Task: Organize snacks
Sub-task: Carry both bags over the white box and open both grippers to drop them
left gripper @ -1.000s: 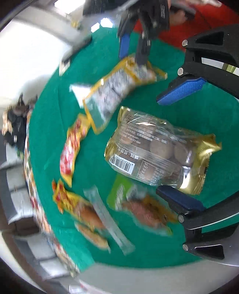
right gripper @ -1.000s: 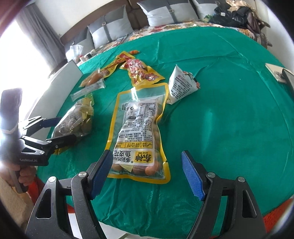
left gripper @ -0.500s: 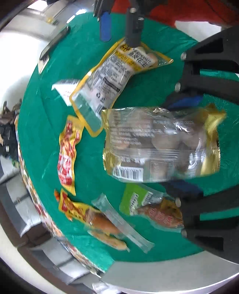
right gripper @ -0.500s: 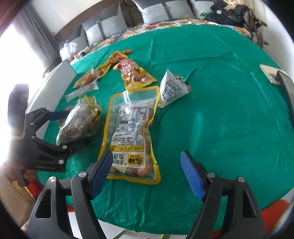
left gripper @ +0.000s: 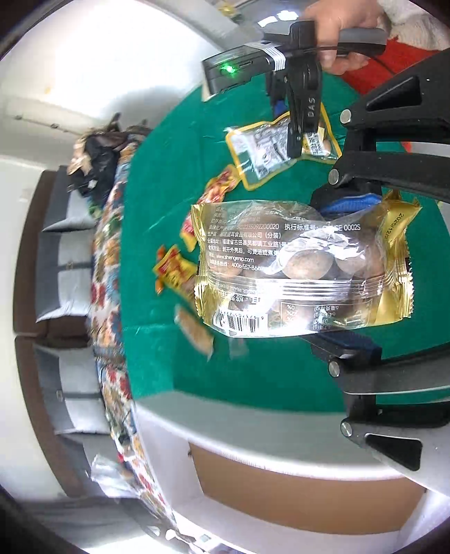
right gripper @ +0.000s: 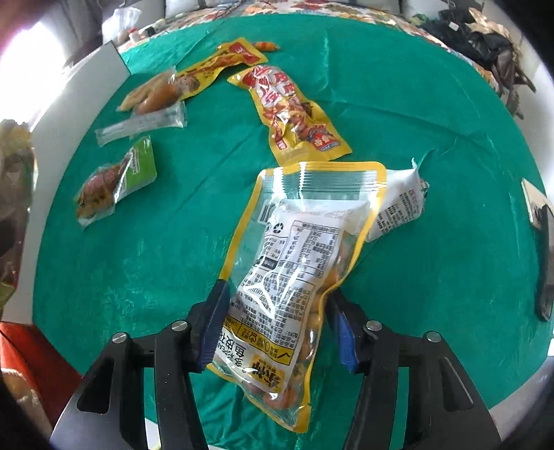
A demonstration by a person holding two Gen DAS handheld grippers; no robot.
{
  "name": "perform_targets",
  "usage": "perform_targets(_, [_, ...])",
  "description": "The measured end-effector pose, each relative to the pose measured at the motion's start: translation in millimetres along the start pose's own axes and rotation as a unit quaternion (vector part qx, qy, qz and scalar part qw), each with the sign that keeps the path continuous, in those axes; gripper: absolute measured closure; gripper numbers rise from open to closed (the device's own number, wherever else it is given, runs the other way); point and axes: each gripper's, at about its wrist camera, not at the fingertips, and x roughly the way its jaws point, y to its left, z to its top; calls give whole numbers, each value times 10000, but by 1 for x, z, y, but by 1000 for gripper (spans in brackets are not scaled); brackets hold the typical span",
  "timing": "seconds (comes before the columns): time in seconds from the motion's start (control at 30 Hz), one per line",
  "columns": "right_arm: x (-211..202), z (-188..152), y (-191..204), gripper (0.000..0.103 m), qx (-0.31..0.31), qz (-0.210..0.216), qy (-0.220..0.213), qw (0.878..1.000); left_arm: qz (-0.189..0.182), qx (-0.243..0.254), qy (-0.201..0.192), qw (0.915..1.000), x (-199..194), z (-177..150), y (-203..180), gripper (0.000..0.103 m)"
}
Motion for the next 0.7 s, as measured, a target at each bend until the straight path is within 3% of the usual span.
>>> perform_targets(0.1, [-15,0,-8,50,322,406,-192,9985,62,-263,-158,9995,-21,-3,29,50])
perform_targets(0.2, [-16,-1,4,51,12,-187,-208,9996,214,-496,-249,9982,-34,-9,53,50])
perform_targets(0.33, [-22,-1,18,51,38,71,-301,9995,85,-931,-352,9950,-53,-19,81,50])
perform_targets(0.43, [-30,6,16,50,565,543,-401,9961,197,-1152,-462,9921,-71,-21,107,50])
perform_targets(0.57, [-33,15,11,50,1325,1536,-210,9790,529,-1346,-536,9880,-91,-28,149,50])
perform_targets(0.7, [-42,34,50,50,1428,2276,-52,9632,917,-1608,-474,9816,-102,-40,194,50])
